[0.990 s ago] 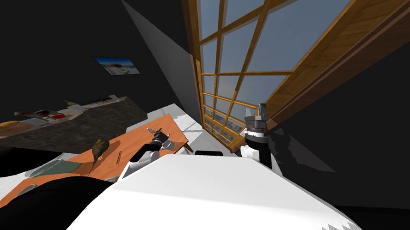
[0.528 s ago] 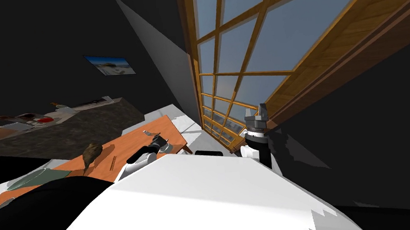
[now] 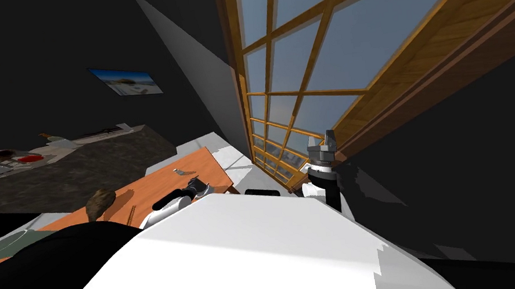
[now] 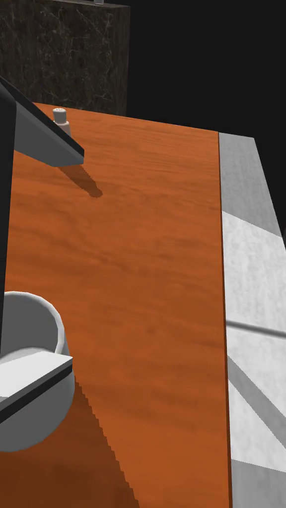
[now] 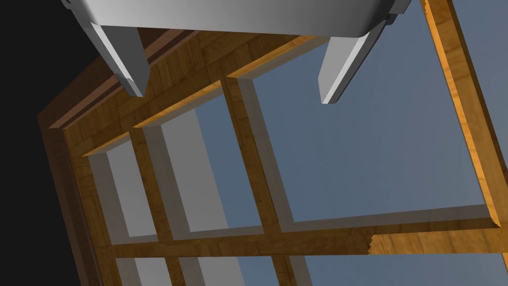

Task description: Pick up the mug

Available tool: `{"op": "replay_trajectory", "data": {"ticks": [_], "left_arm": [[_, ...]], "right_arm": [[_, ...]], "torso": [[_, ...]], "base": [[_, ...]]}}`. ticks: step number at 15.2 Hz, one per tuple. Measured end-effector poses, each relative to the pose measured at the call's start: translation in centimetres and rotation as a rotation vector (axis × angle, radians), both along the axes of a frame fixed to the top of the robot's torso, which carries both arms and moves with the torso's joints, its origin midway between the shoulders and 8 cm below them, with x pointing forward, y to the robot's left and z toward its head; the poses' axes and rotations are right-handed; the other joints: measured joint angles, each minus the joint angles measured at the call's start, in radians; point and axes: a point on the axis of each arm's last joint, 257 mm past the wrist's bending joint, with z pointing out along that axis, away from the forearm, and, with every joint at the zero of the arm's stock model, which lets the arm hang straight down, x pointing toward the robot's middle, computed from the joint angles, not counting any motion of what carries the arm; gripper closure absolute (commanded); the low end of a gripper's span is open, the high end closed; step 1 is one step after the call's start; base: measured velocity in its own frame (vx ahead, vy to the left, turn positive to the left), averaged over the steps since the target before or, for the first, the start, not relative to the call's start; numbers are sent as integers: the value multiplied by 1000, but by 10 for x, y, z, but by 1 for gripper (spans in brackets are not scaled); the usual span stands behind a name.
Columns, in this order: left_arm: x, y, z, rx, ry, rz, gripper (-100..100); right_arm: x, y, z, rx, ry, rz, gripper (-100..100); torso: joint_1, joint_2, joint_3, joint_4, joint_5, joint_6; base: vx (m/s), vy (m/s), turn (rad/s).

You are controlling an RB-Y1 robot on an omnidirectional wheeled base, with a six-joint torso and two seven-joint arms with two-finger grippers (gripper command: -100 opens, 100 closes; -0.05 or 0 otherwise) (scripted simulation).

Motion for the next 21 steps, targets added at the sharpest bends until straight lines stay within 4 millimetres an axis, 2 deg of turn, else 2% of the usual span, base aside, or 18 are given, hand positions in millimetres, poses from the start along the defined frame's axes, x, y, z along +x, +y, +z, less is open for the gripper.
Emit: {"op": "replay_trajectory", "data": {"ticks": [11,21], "left_arm": [[-74,9,-49,-185,176,149,-100],[-143,-1,-79,-365,320,292,-100]], "right_arm": [[0,0,0,0,0,0,0],[0,0,0,0,0,0,0]], "torso": [[0,1,0,0,0,0],[0,0,0,0,0,0]], "base": [[47,7,-63],[47,14,-62]]}}
